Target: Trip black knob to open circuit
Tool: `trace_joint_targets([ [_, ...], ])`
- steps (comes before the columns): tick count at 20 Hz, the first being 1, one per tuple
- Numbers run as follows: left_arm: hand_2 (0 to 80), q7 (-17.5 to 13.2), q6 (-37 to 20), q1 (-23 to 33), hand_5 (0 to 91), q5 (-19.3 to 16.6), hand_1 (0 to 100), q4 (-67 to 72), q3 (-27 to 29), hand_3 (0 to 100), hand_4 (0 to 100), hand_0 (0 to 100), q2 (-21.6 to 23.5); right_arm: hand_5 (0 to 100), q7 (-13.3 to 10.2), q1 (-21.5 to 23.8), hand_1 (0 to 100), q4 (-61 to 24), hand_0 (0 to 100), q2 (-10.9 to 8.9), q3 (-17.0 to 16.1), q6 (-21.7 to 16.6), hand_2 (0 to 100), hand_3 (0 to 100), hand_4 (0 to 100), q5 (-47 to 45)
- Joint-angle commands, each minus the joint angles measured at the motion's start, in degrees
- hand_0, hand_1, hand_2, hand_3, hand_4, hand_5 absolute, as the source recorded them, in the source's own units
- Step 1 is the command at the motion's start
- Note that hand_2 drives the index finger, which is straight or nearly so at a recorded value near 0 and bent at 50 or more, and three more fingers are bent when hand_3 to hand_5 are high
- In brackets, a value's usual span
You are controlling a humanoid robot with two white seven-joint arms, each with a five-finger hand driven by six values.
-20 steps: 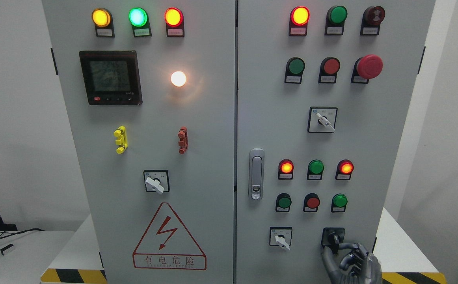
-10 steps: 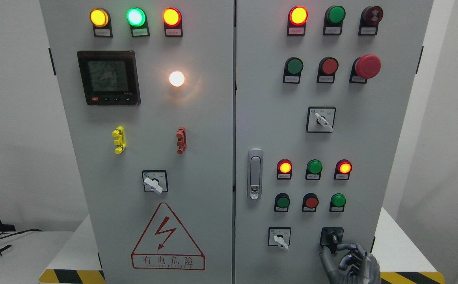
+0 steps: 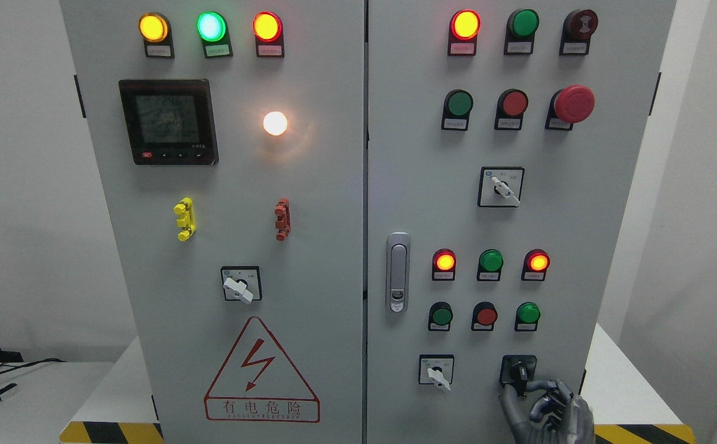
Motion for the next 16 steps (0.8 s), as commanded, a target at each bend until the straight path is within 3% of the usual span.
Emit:
trace_joint_targets([
  [1, 0.0, 0.0, 0.01, 0.0, 0.0, -1.76, 39, -0.02, 0.0, 0, 0, 12, 0.03, 99, 0.0, -0.07, 80, 0.35, 27, 0.0, -0.05, -0.06, 59, 95, 92, 0.01],
  [16, 0.0, 0.0, 0.01, 0.0, 0.0, -1.76, 39, 0.07, 0.0, 0, 0, 12, 0.03, 99, 0.0, -0.5, 80, 0.35, 30, 0.0, -0.23, 0.02, 59, 95, 92, 0.01],
])
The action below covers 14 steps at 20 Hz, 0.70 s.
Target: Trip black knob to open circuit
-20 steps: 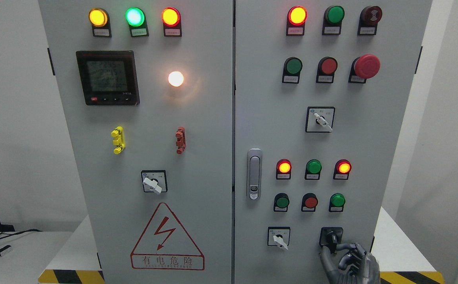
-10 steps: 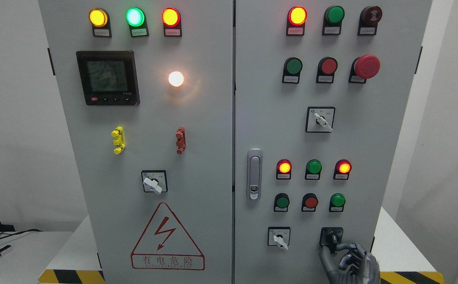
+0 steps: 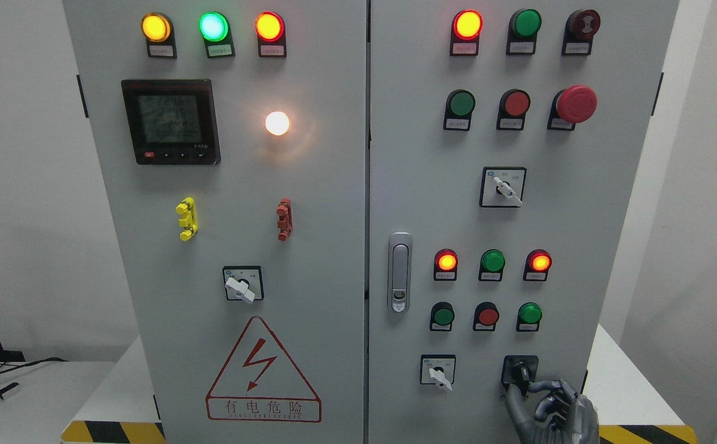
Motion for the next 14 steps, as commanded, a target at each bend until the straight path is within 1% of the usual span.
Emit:
trace_joint_targets([
  [1, 0.0, 0.0, 0.02, 0.0, 0.0, -1.76, 39, 0.07, 0.0, 0, 0, 12, 0.03, 99, -0.02, -0.19, 80, 0.07, 30, -0.01, 1.24, 0.07, 59, 95, 92, 0.0],
  [14, 0.0, 0.0, 0.02, 0.0, 0.0, -1.76, 39, -0.02, 0.0, 0, 0, 12, -0.06, 99, 0.24, -0.19, 80, 0.07, 31, -0.01, 1.33, 0.07, 60, 96, 92, -0.17],
])
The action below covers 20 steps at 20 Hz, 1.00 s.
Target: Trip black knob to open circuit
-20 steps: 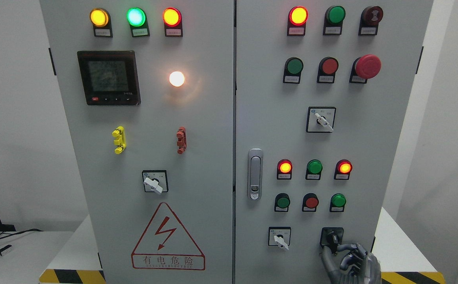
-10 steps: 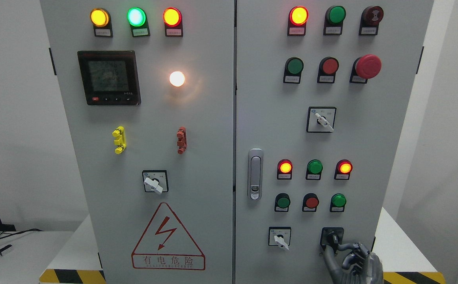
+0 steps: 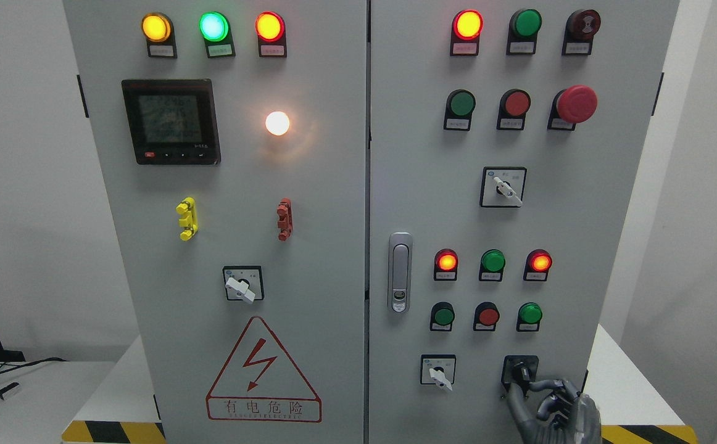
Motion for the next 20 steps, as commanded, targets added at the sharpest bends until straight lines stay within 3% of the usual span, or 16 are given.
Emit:
trace_joint_targets([
  [1, 0.0, 0.0, 0.02, 0.0, 0.0, -1.76, 39, -0.03, 0.0, 0, 0, 12, 0.02, 99, 0.11, -0.02, 80, 0.03, 31, 0.0, 1.7, 0.02, 60, 96, 92, -0.25],
  [20, 0.0, 0.0, 0.02, 0.0, 0.0, -1.76, 39, -0.03, 0.0, 0, 0, 12, 0.02, 99, 0.19, -0.54, 81, 0.47, 34, 0.0, 1.87, 0.02, 60, 97, 93, -0.6],
])
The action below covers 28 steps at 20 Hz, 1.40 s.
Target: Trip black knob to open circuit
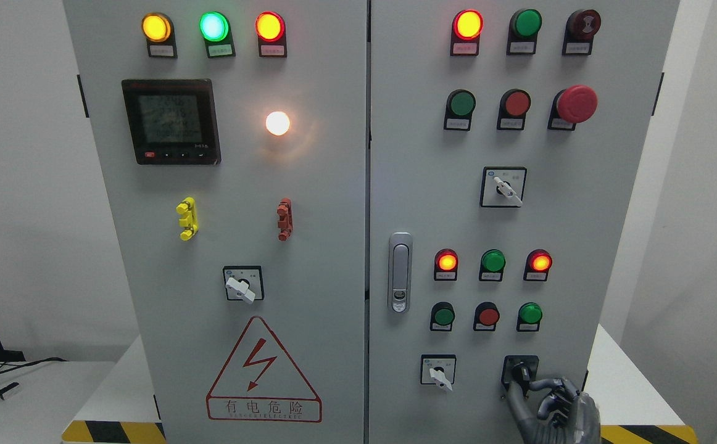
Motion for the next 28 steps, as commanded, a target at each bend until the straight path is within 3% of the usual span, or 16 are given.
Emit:
trace_joint_targets([
  [1, 0.0, 0.0, 0.02, 0.0, 0.0, -1.76, 39, -0.02, 0.0, 0, 0, 12, 0.02, 99, 0.02, -0.1, 81, 0.13, 34, 0.0, 1.6, 0.01, 60, 97, 93, -0.04],
  [28, 0.0, 0.0, 0.02, 0.0, 0.0, -1.76, 39, -0.02, 0.0, 0, 0, 12, -0.07, 99, 0.11, -0.72, 83, 0.04, 37, 1.05, 1.77, 1.24, 60, 97, 92, -0.3],
])
